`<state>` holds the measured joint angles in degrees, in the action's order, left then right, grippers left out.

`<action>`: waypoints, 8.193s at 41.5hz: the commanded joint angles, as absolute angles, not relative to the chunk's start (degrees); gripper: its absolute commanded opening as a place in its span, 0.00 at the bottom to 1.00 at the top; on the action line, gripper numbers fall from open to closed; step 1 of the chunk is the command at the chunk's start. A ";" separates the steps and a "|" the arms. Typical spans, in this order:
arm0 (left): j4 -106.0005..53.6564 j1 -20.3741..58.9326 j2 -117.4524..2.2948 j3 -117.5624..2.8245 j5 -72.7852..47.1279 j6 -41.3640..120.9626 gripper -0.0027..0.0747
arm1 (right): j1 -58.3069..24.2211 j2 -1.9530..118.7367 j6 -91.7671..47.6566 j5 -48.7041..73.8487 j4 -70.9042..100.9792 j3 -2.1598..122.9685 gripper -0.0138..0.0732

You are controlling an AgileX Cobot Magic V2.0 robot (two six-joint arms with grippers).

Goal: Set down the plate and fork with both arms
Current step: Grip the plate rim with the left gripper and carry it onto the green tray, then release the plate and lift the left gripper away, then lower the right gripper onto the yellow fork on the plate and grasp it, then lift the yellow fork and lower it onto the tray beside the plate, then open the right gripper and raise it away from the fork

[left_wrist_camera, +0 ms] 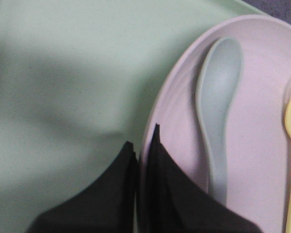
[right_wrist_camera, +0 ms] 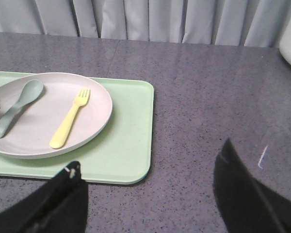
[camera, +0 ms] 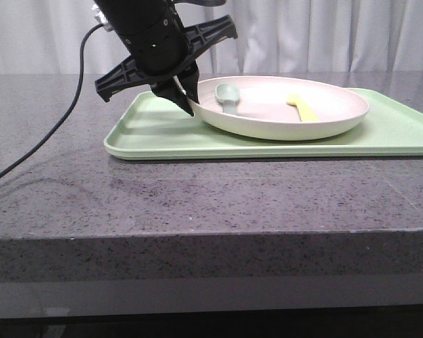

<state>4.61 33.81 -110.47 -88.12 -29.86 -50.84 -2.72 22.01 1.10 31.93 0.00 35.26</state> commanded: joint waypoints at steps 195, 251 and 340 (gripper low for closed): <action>-22.71 11.94 -55.29 -61.56 -54.00 21.31 0.57 | -17.92 118.07 15.84 73.75 0.00 114.43 0.39; -22.71 11.94 -55.29 -61.56 -54.59 21.31 0.57 | -9.49 97.32 7.56 76.59 0.78 111.06 0.20; -22.71 11.94 -55.29 -61.56 -54.59 21.11 0.57 | -8.37 63.24 -0.43 65.42 4.90 77.32 0.57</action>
<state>-20.90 12.03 -55.78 -60.09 -57.26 21.38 -8.30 69.07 0.39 67.94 5.44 79.41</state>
